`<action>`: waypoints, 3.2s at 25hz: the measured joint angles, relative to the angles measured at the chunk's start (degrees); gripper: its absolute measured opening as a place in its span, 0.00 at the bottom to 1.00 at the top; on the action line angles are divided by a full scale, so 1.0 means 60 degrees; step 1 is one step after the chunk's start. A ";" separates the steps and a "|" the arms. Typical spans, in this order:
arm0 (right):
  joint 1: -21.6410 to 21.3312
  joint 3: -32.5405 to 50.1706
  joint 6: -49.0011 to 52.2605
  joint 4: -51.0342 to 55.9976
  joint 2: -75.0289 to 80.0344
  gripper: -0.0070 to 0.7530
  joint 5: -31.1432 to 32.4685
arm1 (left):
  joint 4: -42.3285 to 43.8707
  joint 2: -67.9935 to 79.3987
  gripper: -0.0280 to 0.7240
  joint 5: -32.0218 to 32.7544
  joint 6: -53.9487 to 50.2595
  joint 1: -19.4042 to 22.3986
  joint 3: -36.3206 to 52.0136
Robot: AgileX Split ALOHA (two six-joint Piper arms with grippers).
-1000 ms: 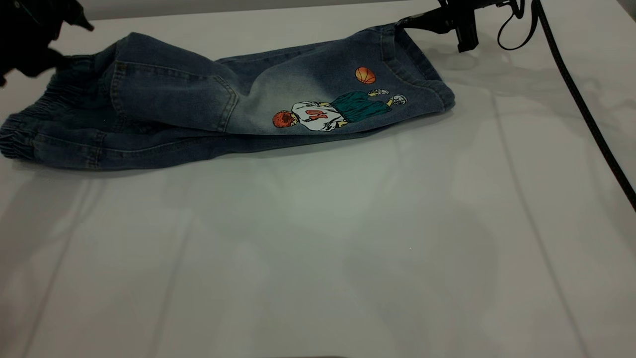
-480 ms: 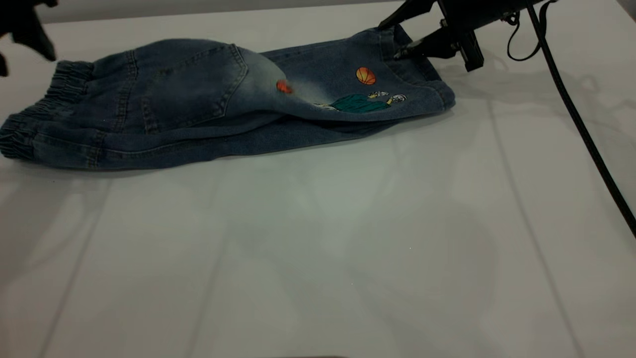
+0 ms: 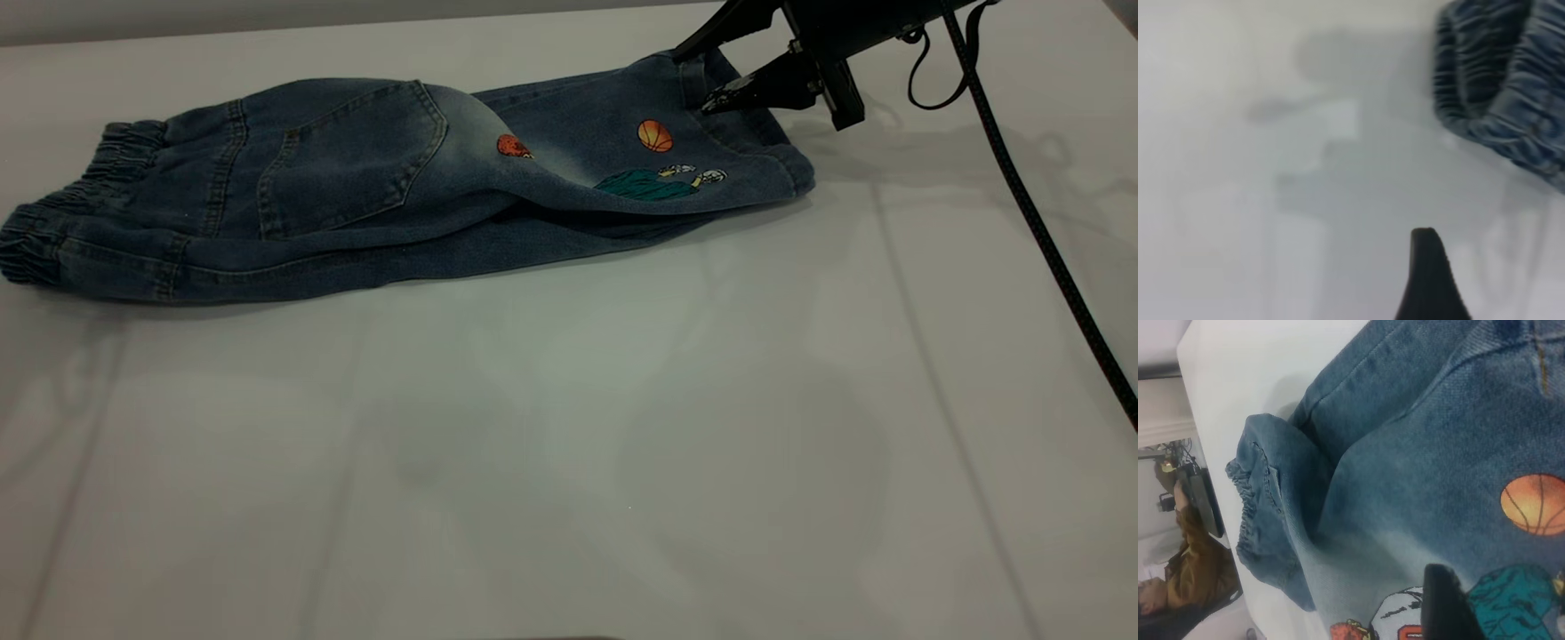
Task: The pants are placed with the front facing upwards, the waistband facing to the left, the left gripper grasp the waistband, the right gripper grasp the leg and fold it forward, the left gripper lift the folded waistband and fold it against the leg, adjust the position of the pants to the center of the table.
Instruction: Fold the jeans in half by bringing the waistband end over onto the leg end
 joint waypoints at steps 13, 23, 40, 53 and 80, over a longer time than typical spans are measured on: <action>0.0000 0.0000 -0.0250 0.0000 0.0000 0.40 0.0205 | -0.5264 0.0904 0.72 -0.0664 0.3997 0.0507 -0.0049; 0.0000 0.0000 -0.0286 0.0000 0.0000 0.40 0.0216 | -0.6318 0.1556 0.75 -0.1233 0.3770 0.0507 -0.0049; 0.0000 0.0000 -0.0286 0.0000 0.0000 0.40 0.0216 | -0.6382 0.2319 0.75 -0.1984 0.2615 0.0507 -0.0056; 0.0000 0.0000 -0.0286 0.0124 0.0000 0.40 0.0506 | -0.6584 0.3380 0.29 -0.2489 0.2595 0.0507 -0.0131; 0.3732 -0.2505 0.1152 -0.2483 0.1159 0.40 -0.1399 | -0.6390 -0.1329 0.15 -0.3026 0.5232 -0.3316 -0.0083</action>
